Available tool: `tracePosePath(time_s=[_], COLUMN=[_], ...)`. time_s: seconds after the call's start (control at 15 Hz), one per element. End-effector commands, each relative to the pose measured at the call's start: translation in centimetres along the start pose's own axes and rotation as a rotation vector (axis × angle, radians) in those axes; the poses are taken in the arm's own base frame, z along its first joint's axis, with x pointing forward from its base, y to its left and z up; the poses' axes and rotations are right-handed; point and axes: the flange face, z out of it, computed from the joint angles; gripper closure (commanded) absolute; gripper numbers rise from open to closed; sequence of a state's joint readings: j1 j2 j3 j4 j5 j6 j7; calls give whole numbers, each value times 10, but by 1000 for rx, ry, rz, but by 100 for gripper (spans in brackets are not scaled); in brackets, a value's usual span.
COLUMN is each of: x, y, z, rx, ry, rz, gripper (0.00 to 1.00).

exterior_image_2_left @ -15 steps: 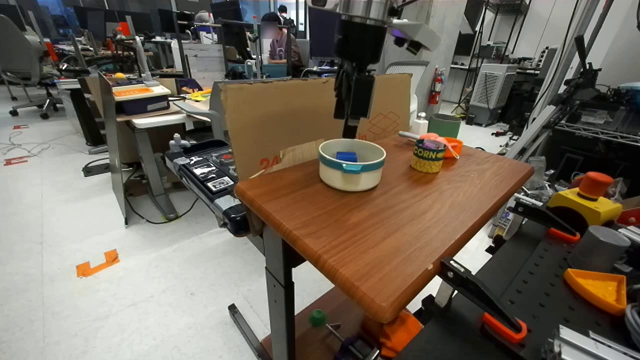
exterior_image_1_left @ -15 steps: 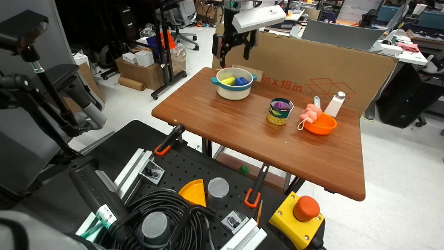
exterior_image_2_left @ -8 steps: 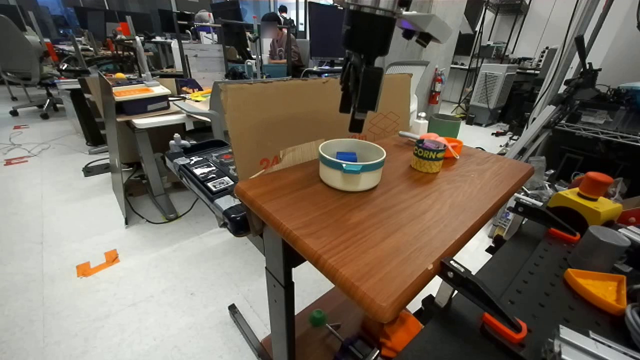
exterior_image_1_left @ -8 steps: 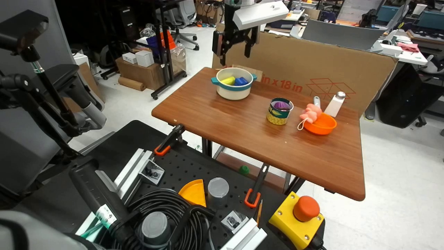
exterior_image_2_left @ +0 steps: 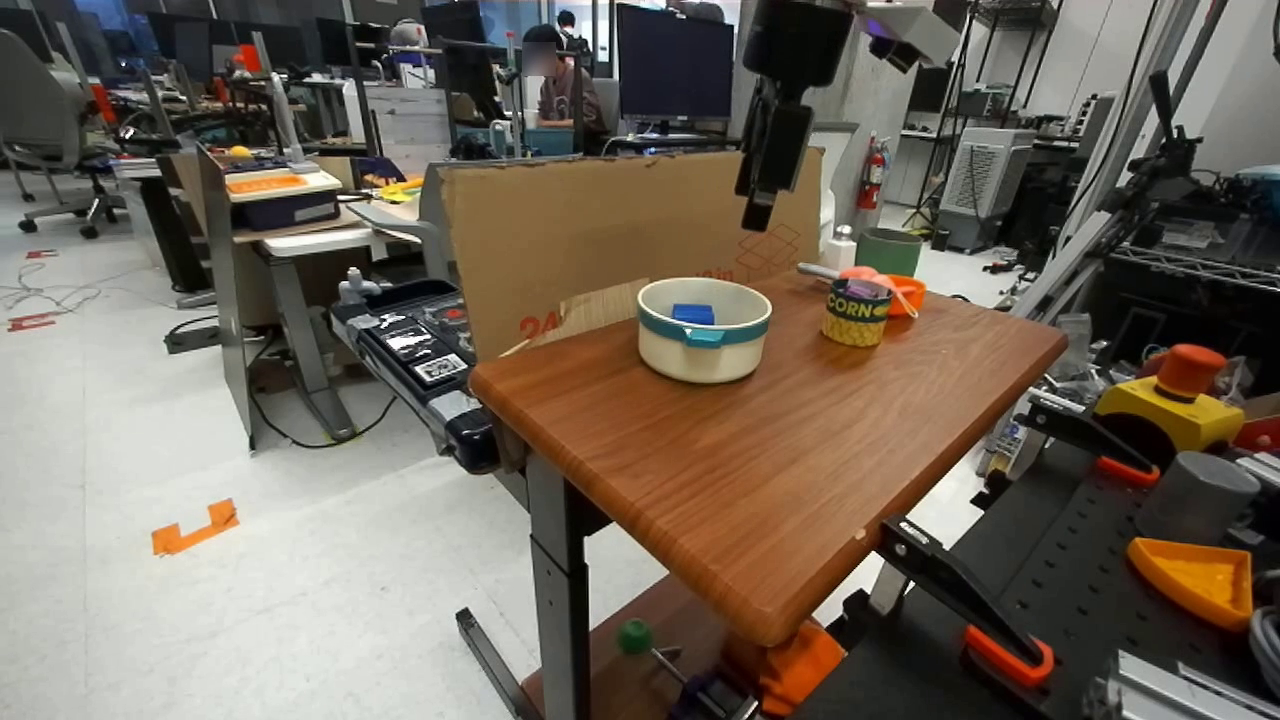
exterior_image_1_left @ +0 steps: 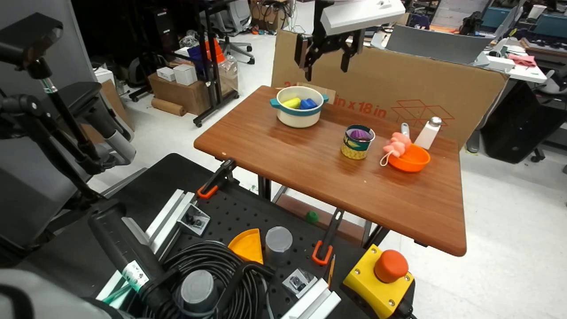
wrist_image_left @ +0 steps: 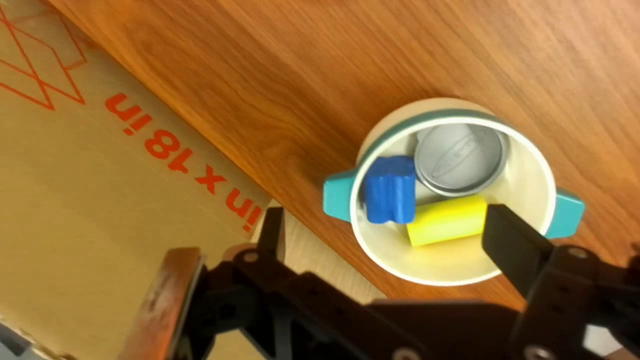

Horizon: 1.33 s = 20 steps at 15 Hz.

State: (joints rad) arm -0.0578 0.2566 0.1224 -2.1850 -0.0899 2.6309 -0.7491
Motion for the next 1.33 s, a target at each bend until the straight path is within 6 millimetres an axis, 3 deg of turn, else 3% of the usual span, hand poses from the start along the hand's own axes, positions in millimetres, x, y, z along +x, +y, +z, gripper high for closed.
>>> tracePosePath(time_s=[0.0,0.2,0.4,0.6,0.93,1.27], x=[-42,-65,-70,-77,-101,-139], y=[28,41,37,46,91,143], z=[-9,-6,1,0,-18,-35], rx=[-27,-30,-28,-38,-100,-142], ry=[2,-20,-39,-35,3,24], rz=[139,192,203,264,433,624], gripper=[0,0,0,0,0,0])
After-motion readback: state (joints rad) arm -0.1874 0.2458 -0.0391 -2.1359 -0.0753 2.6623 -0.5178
